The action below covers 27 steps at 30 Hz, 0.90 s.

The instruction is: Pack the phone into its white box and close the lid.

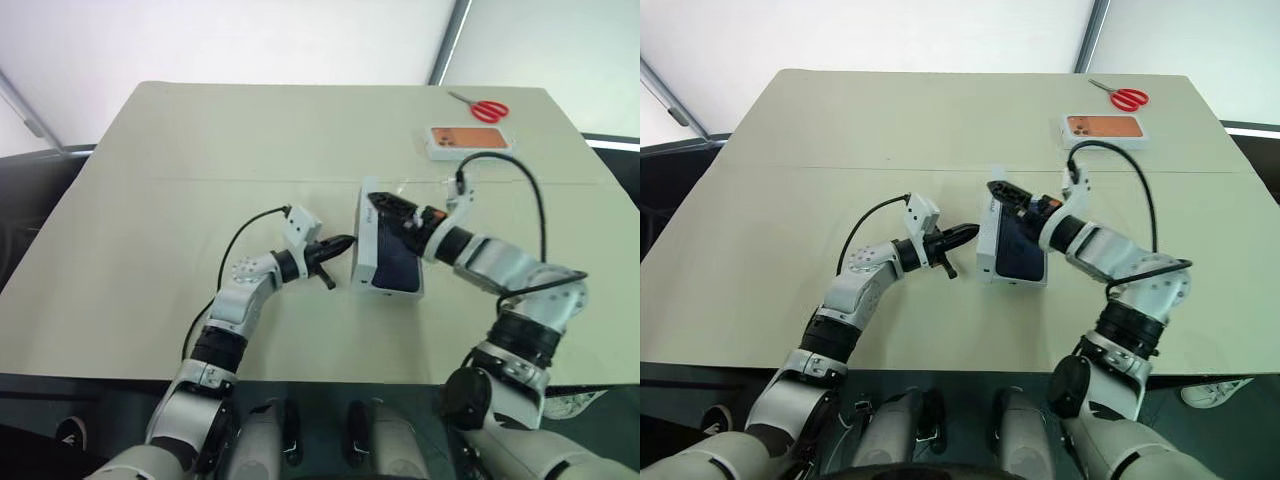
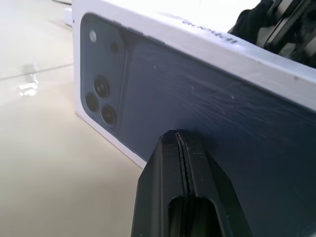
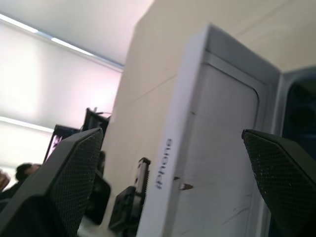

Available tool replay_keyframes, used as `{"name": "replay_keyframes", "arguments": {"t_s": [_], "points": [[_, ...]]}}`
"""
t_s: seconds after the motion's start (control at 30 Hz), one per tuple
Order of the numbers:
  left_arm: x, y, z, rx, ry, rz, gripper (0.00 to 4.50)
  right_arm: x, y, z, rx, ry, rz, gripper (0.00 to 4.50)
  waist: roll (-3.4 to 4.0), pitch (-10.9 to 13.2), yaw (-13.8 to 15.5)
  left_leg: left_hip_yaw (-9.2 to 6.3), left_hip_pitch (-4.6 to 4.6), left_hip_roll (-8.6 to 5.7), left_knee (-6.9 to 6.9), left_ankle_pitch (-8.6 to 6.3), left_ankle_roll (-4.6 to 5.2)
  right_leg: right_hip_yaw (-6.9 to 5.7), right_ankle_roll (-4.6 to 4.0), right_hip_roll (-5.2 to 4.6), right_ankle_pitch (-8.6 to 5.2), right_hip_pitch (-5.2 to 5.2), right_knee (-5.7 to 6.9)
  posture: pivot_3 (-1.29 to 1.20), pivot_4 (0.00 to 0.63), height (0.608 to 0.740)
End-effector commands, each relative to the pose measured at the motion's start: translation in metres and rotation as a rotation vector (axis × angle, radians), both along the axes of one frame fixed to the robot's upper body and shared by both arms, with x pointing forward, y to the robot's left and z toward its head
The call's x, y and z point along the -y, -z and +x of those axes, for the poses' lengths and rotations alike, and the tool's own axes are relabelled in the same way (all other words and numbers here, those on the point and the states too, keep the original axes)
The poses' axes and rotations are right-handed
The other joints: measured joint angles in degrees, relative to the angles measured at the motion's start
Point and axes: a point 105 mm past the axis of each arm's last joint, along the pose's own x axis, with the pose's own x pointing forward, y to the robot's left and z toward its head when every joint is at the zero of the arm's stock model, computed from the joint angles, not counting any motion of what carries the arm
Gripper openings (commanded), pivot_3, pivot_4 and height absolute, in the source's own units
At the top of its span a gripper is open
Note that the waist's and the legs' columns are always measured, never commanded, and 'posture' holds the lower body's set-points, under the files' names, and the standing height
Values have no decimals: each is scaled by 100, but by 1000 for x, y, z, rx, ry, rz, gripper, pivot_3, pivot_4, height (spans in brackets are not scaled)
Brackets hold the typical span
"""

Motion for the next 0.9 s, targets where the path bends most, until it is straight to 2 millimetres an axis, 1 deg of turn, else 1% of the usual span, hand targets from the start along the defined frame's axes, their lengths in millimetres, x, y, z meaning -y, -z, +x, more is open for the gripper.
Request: {"name": "replay_keyframes", "arguments": {"t_s": [0.03, 0.07, 0.13, 0.2, 0.23, 0.27, 0.33, 0.4, 0.43, 0.5, 0.53, 0.6, 0.63, 0.7, 0.77, 0.83, 0.87, 0.9], "points": [[3, -3, 1, 44, 24, 18, 0, 15, -17, -15, 135, -65, -133, 4437, 0, 0, -7, 0, 0, 1, 0, -7, 11, 0, 0, 0, 0, 0, -1, 0, 150, 738], [4, -3, 2, 44, 29, 13, 0, 28, -19, -11, 148, -25, -173, 4437, 0, 0, 4, -1, 1, 1, 0, -21, 35, 0, 0, 0, 0, 1, -1, 0, 150, 738], [10, -4, 3, 39, 36, -3, 0, 48, -20, -5, 192, 49, -254, 4437, -1, 0, 2, 0, 0, 0, 2, -24, 40, -1, 1, -2, 0, 2, -4, 0, 150, 738], [20, -5, 3, 55, 56, -7, 0, 63, -14, 4, 190, 119, -294, 4437, -2, 0, -5, 0, 1, 0, 4, -24, 40, -1, 1, -1, 0, 3, -6, 0, 150, 738], [24, -5, 3, 59, 67, -5, 0, 72, -10, 9, 210, 174, -366, 4437, -2, 0, 0, 1, 2, 1, 4, -24, 40, -1, 1, 0, 0, 3, -5, 0, 150, 738], [28, -4, 3, 62, 74, -2, 0, 75, -7, 11, 243, 197, -440, 4437, -2, 1, 4, 1, 2, 1, 4, -23, 39, -1, 1, 0, 0, 3, -4, 0, 150, 738], [37, -3, 2, 77, 98, 5, 0, 70, -5, 5, 376, 145, -619, 4437, -2, 1, 22, 2, 1, 1, 4, -23, 38, -1, 2, -1, -1, 3, -5, 0, 150, 738], [47, -7, 3, 69, 103, -20, 0, 69, 5, 2, 428, 79, -764, 4437, -2, 1, 16, 4, 0, -1, 4, -22, 37, -2, 5, -2, -2, 3, -7, 0, 150, 738], [50, -9, 3, 77, 105, -22, 0, 71, 5, 2, 456, 79, -803, 4437, -3, 2, 12, 5, 0, -1, 4, -20, 34, -2, 6, -2, -2, 3, -8, 0, 150, 738], [52, -12, 4, 86, 107, -28, 0, 81, 9, 10, 475, 118, -909, 4437, -4, 3, -6, 7, 1, -1, 7, -19, 33, -4, 7, -3, -2, 3, -9, 0, 150, 738], [51, -14, 5, 92, 100, -31, 0, 84, 7, 13, 510, 137, -956, 4437, -4, 3, -4, 7, 2, -1, 8, -19, 33, -4, 7, -3, -1, 3, -9, 0, 150, 738], [47, -18, 7, 104, 94, -40, 0, 85, 4, 16, 547, 153, -970, 4437, -4, 3, -1, 6, 5, 1, 9, -19, 32, -5, 7, -2, -1, 4, -7, 0, 150, 738], [43, -19, 8, 105, 87, -39, 0, 84, 5, 17, 557, 138, -982, 4437, -4, 3, 1, 5, 5, 2, 8, -18, 30, -5, 6, -2, -1, 4, -7, 0, 150, 738], [32, -22, 12, 117, 61, -32, 0, 82, 14, 16, 600, 82, -1108, 4437, -4, 3, 0, 5, 5, 3, 8, -1, 2, -5, 6, -1, -1, 4, -7, 0, 150, 738], [18, -23, 18, 110, 20, -20, 0, 79, 19, 16, 633, 53, -1158, 4437, -4, 3, -2, 5, 4, 3, 7, -1, 1, -4, 6, -1, -1, 3, -7, 0, 150, 738], [1, -13, 27, 69, -29, 31, 0, 77, 20, 17, 670, 37, -1190, 3931, -4, 3, 5, 5, 5, 3, 8, 0, -1, -5, 6, -1, -1, 3, -6, 0, 150, 738], [-5, -10, 30, 48, -46, 39, 0, 76, 20, 18, 683, 37, -1210, 3579, -4, 3, 6, 5, 5, 3, 9, 1, -1, -5, 6, -1, -1, 4, -4, 0, 150, 738], [-10, -7, 31, 24, -52, 41, 0, 78, 23, 20, 691, 44, -1258, 3122, -4, 3, 8, 5, 5, 3, 9, 1, -1, -5, 6, -2, -1, 4, -4, 0, 150, 738]]}}
